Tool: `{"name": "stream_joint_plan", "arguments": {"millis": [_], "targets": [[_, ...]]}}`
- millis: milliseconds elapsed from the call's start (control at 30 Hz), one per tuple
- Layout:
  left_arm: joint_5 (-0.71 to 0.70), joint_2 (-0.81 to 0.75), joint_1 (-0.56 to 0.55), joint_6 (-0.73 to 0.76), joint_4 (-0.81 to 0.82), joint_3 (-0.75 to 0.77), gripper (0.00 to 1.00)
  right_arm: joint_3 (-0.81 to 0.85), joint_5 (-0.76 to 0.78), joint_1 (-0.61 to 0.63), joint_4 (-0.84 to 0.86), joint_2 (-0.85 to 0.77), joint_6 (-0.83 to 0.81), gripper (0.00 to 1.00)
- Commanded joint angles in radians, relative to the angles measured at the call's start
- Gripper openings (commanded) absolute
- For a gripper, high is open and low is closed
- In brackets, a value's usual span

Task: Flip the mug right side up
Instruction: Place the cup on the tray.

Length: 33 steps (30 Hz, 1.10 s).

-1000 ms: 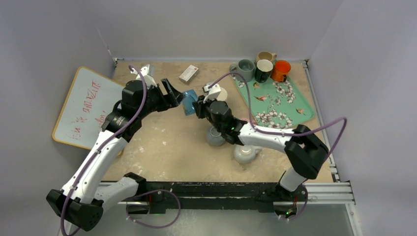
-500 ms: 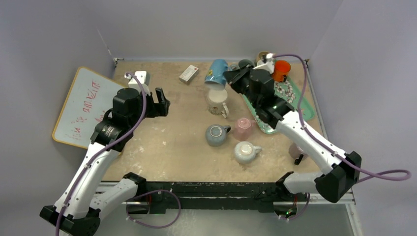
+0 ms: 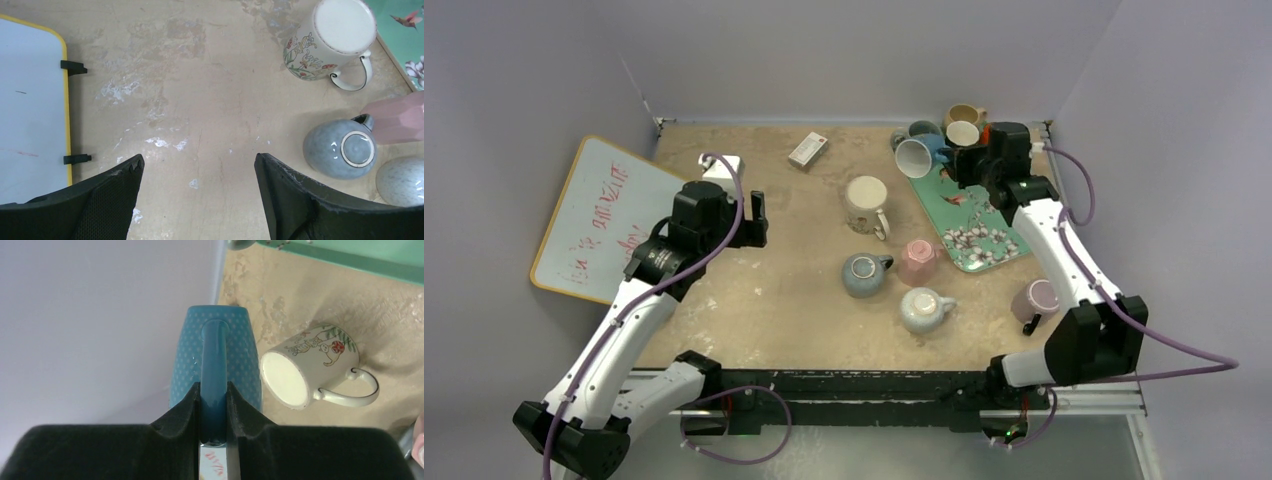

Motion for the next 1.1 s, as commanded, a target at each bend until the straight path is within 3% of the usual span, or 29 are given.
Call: {"name": "stream_joint_plan", "arguments": {"millis": [0, 200, 600, 1067], "targets": [[-0.022, -0.010, -0.002, 0.030, 0.013, -0.001, 0.80, -0.044, -0.188, -0.093, 0.103, 0.001, 0.243, 0.00], [-0.031, -0.022, -0.002, 0.031, 0.017, -0.011, 0.80, -0.104, -0.352, -0.197, 0.175, 0.088, 0.332, 0.00], [-0.040, -0.023, -0.002, 0.031, 0.017, -0.015, 0.80, -0.240, -0.454, -0.259, 0.275, 0.190, 0.535, 0.00], [-0.042, -0.021, -0.002, 0.032, 0.018, -0.017, 0.80, -0.188, -0.548, -0.297, 0.347, 0.377, 0.569, 0.00]]}}
